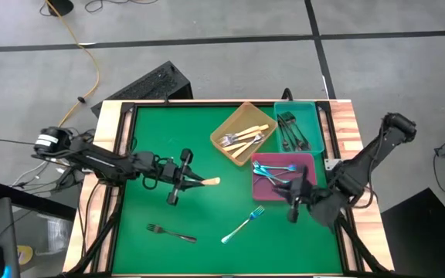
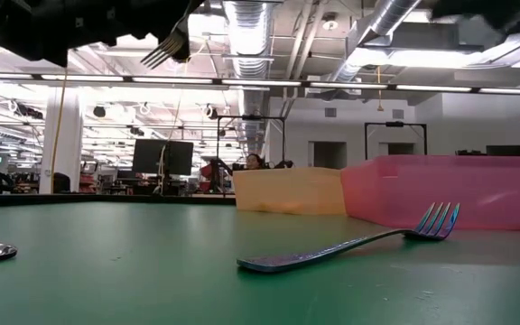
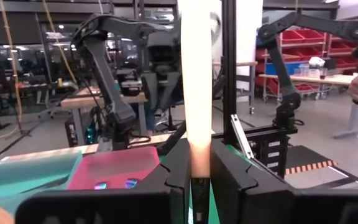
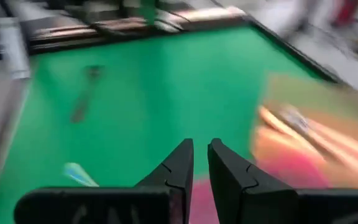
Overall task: Sort silverware by color (type)
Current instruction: Put the orange fork into the orange bin
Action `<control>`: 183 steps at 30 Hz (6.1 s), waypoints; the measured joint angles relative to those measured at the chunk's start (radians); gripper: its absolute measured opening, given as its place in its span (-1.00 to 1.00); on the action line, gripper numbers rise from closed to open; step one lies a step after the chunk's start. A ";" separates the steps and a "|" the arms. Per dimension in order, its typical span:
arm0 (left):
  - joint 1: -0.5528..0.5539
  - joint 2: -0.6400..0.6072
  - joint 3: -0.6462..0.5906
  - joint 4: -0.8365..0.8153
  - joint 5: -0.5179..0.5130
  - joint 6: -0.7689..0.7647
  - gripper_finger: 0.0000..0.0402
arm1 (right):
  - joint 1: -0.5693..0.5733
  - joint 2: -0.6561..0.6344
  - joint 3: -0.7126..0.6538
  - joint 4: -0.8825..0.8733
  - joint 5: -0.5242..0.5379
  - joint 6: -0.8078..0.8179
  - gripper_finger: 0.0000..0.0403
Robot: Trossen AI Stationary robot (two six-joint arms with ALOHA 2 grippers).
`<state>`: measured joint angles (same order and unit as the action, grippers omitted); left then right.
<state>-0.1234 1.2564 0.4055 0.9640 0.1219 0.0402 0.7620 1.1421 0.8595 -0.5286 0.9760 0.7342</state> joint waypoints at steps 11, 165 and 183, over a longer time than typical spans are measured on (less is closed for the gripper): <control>0.000 0.021 0.044 0.068 0.045 0.083 -0.90 | -0.487 0.007 -0.199 0.928 -0.644 -0.652 -0.64; 0.137 -0.320 0.037 -0.763 -0.358 -0.107 -0.24 | -0.954 0.729 0.589 -0.248 -0.401 -0.969 -0.64; 0.137 -0.320 0.037 -0.774 -0.358 -0.116 -0.24 | -0.980 0.727 0.539 -0.210 -0.430 -0.969 -0.64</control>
<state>0.0139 0.9367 0.4427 0.1902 -0.2359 -0.0754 -0.2180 1.8691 1.3988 -0.7384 0.5465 -0.2348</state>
